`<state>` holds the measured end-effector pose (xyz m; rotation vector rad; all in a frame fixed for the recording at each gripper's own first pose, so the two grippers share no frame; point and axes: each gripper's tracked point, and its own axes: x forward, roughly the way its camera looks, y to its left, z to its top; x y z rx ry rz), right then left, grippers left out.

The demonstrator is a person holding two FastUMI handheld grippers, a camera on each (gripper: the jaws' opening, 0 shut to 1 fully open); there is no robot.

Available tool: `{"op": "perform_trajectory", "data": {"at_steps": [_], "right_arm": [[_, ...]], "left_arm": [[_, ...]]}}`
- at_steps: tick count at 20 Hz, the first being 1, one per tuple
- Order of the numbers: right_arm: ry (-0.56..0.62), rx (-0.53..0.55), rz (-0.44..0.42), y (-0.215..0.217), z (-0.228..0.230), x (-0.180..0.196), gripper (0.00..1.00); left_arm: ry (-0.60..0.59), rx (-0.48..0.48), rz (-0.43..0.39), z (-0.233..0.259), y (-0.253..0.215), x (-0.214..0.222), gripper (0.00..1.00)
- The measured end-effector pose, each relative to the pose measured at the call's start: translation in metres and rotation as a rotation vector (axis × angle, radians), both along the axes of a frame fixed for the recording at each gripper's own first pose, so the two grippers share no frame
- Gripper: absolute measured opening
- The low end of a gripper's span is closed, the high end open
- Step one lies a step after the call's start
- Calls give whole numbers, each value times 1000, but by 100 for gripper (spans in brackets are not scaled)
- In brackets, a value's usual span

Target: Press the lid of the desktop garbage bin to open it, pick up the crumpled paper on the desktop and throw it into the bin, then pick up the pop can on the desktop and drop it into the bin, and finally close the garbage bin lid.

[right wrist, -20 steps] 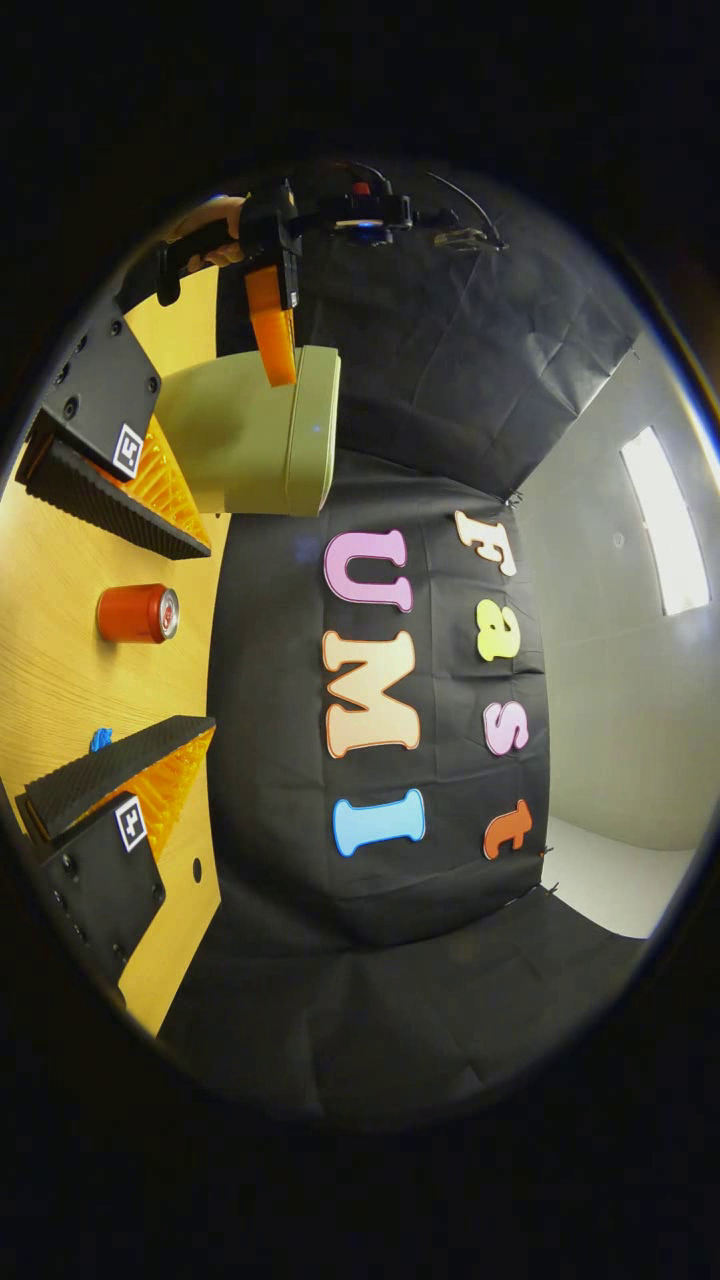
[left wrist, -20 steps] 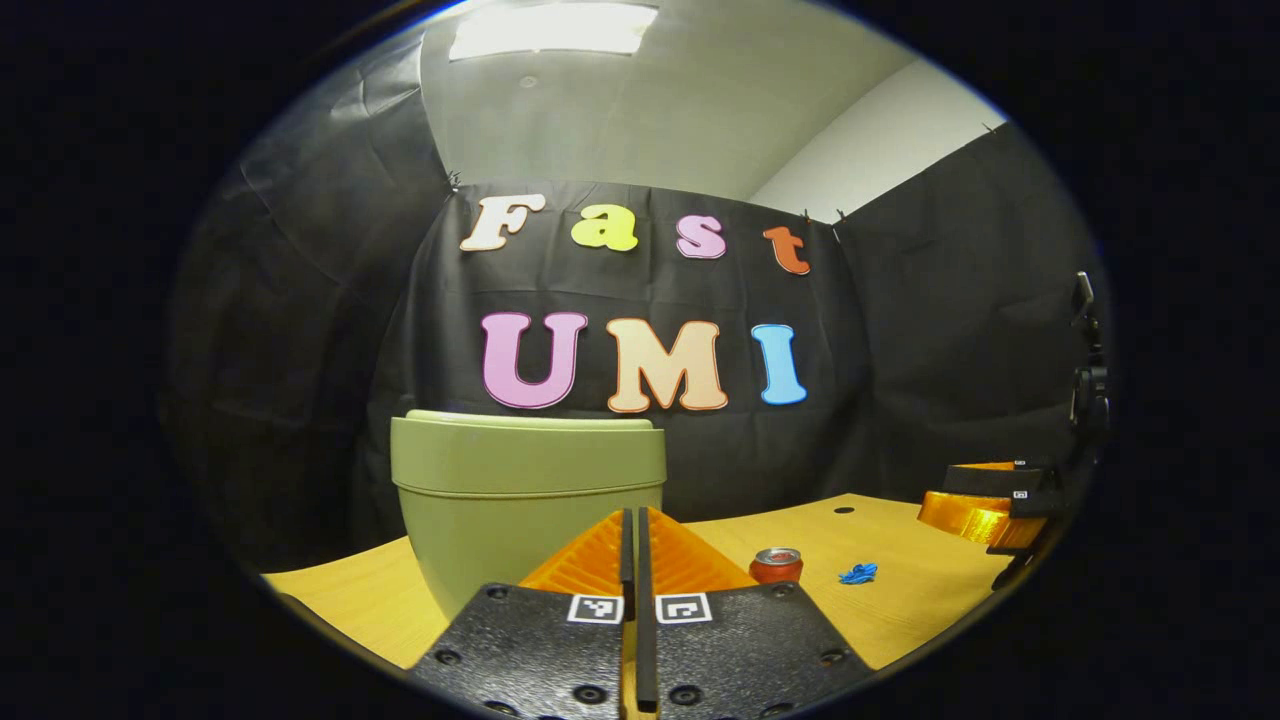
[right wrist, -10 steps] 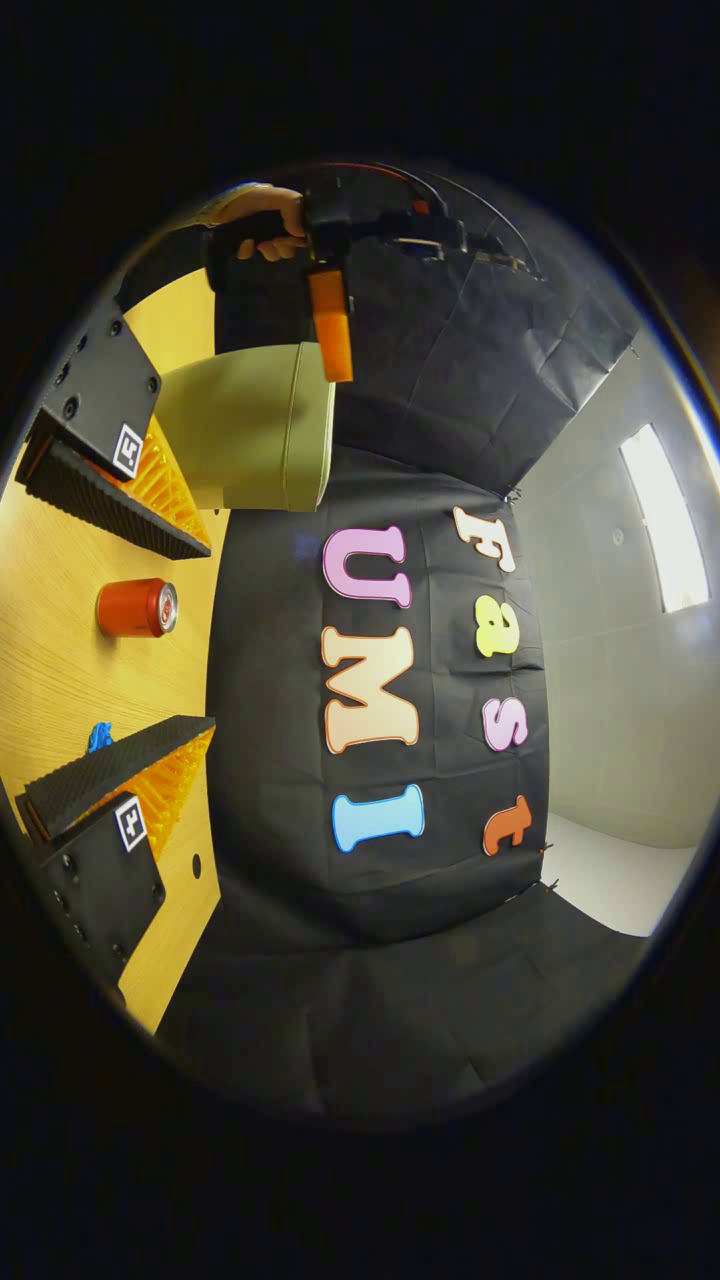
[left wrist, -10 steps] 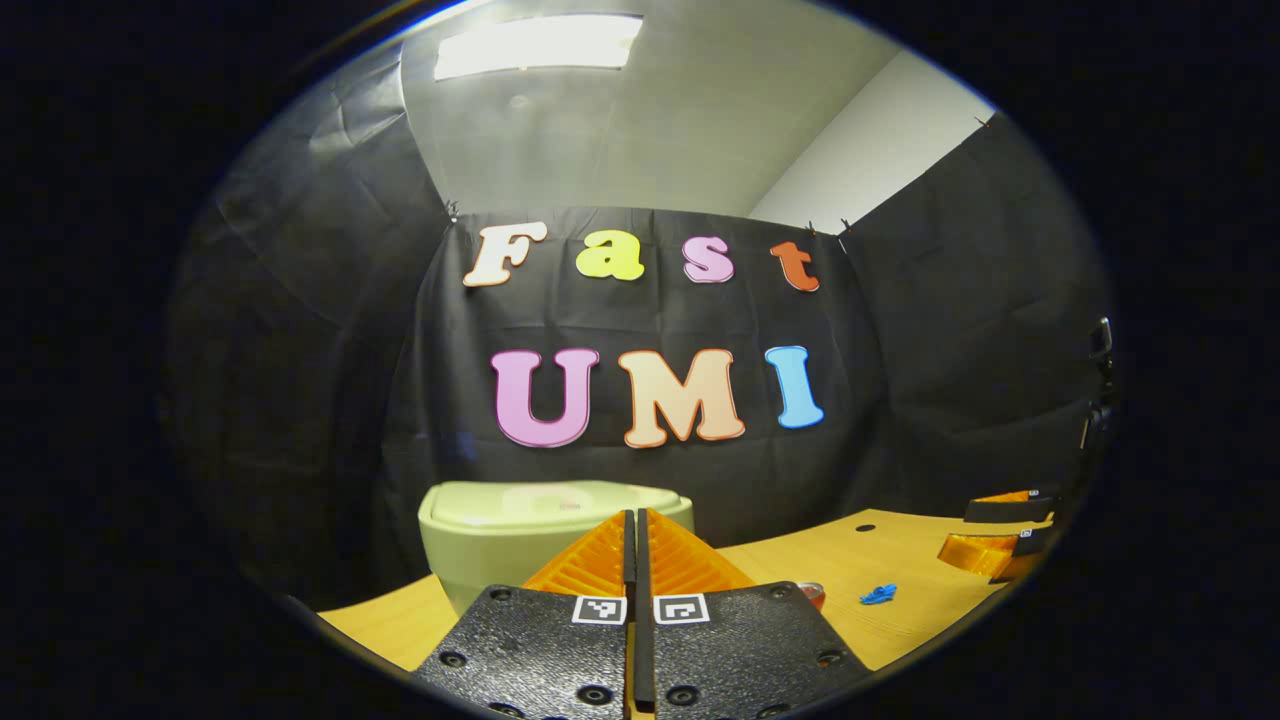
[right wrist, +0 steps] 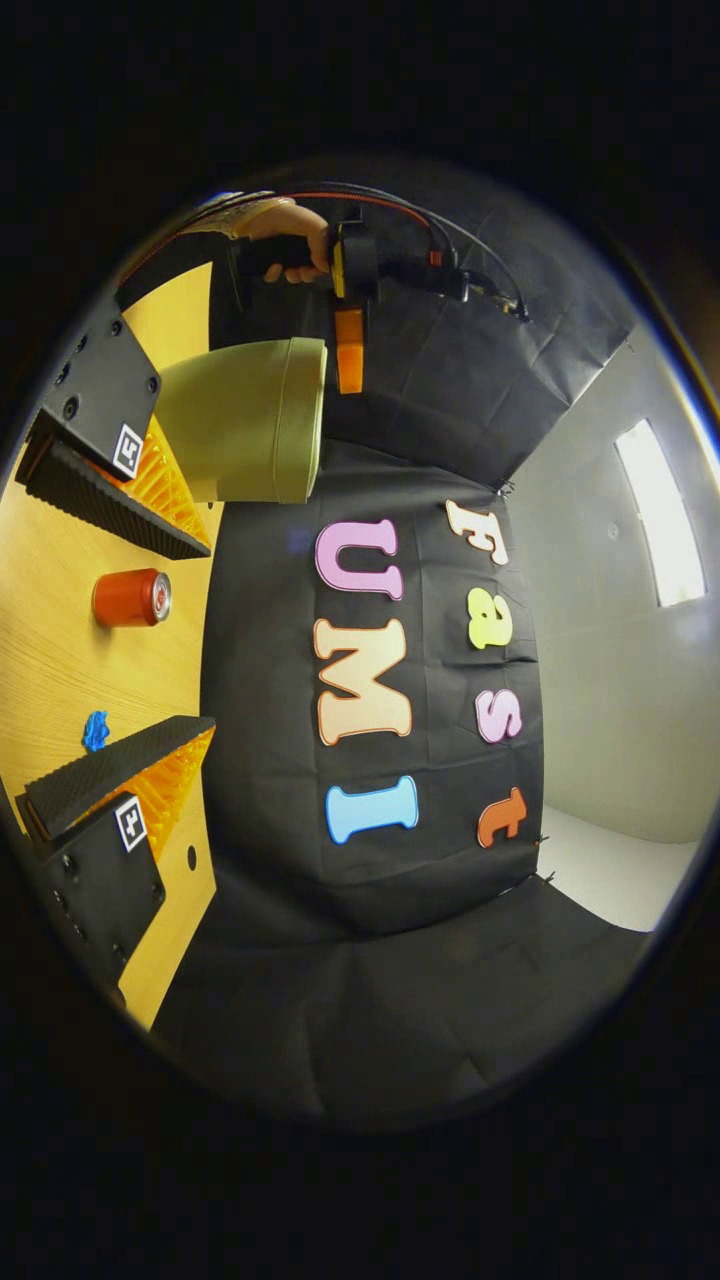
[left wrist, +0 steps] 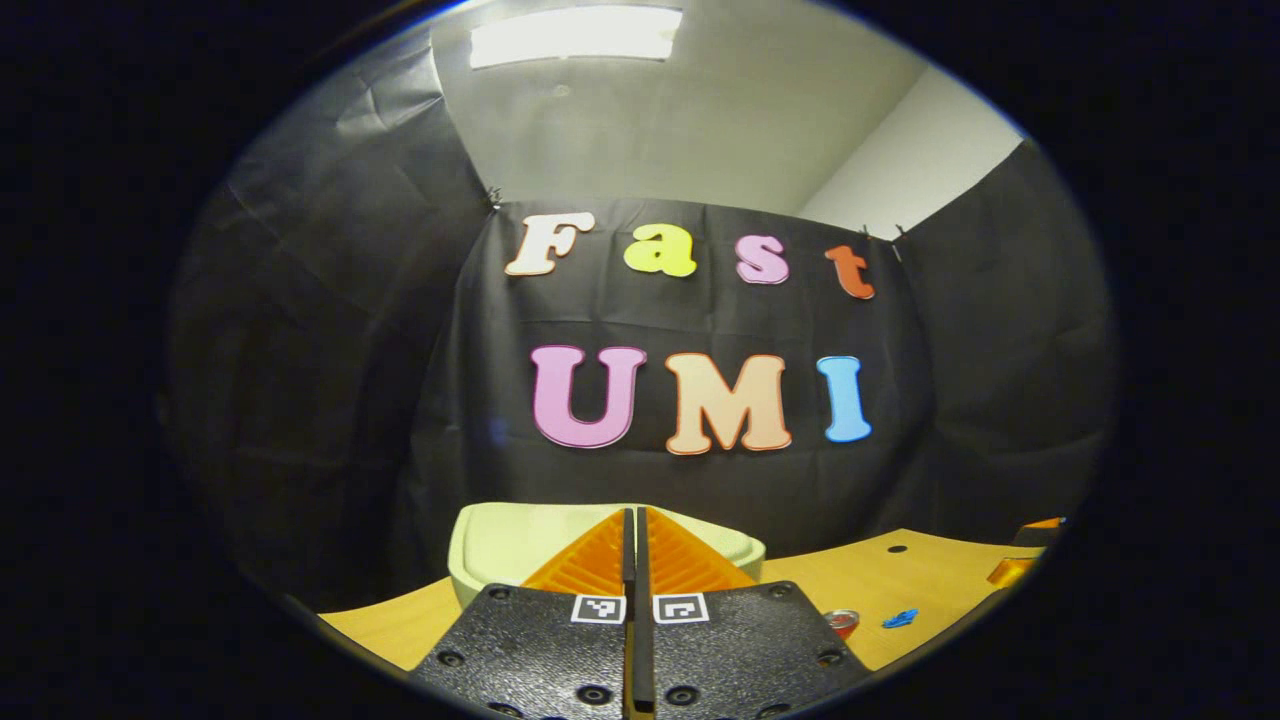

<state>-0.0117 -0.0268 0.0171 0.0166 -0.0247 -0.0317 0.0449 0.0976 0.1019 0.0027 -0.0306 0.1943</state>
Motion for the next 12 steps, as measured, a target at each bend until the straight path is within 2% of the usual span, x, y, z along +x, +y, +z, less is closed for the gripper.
{"op": "perform_trajectory", "data": {"at_steps": [4,10,12], "right_arm": [[0,22,-19,-9,-2,0,99],[21,27,-32,-13,-7,3,99],[25,29,-29,-13,-8,4,99]], "left_arm": [[36,11,22,-12,8,3,0],[84,19,1,-24,3,5,0],[90,51,-5,-23,3,4,0]]}}
